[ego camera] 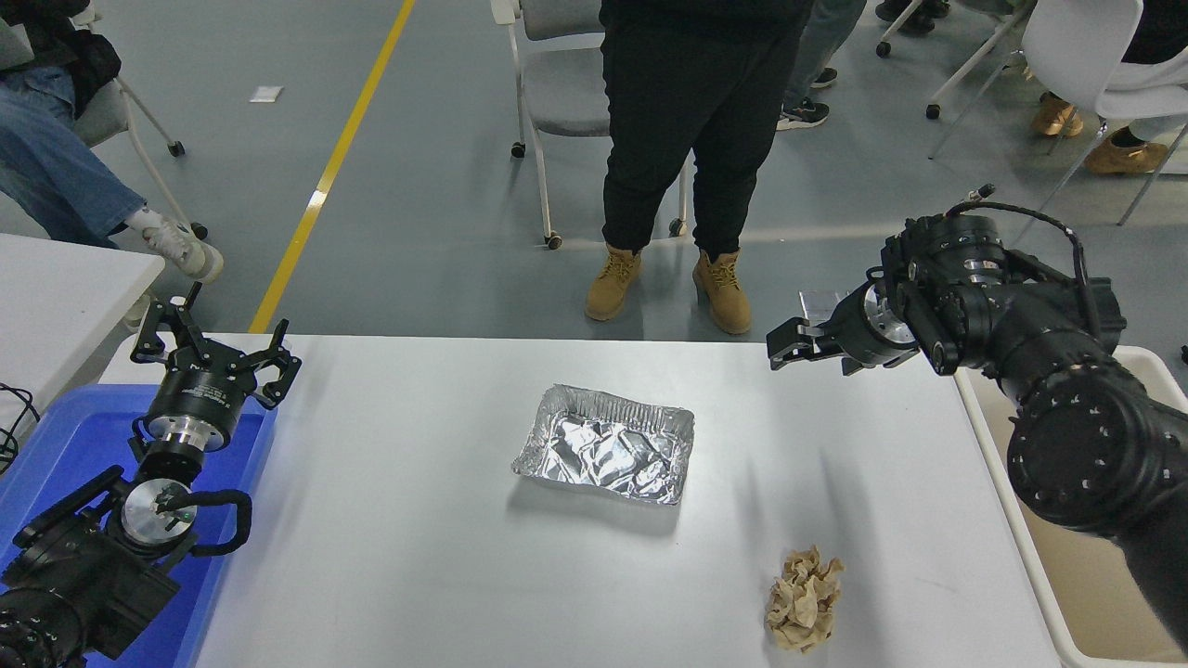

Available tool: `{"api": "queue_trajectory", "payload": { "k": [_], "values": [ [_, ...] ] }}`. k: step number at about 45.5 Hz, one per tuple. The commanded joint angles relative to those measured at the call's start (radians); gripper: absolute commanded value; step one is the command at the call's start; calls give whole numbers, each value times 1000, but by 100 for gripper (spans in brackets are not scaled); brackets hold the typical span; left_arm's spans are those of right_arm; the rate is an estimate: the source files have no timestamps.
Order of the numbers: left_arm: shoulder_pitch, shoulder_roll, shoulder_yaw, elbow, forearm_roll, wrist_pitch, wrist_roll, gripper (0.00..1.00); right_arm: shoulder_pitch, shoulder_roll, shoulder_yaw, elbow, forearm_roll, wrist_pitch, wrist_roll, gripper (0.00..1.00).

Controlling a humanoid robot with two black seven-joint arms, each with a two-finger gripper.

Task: Clean the table surface

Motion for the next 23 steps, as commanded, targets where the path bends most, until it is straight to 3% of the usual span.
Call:
{"api": "queue_trajectory", "payload": {
  "k": [1,23],
  "values": [
    [0,0,0,-1,0,0,0,100,-1,0,99,25,-3,0,-2,96],
    [0,0,0,1,0,2,0,100,28,0,105,-17,-2,2,-5,96]
  ]
}}
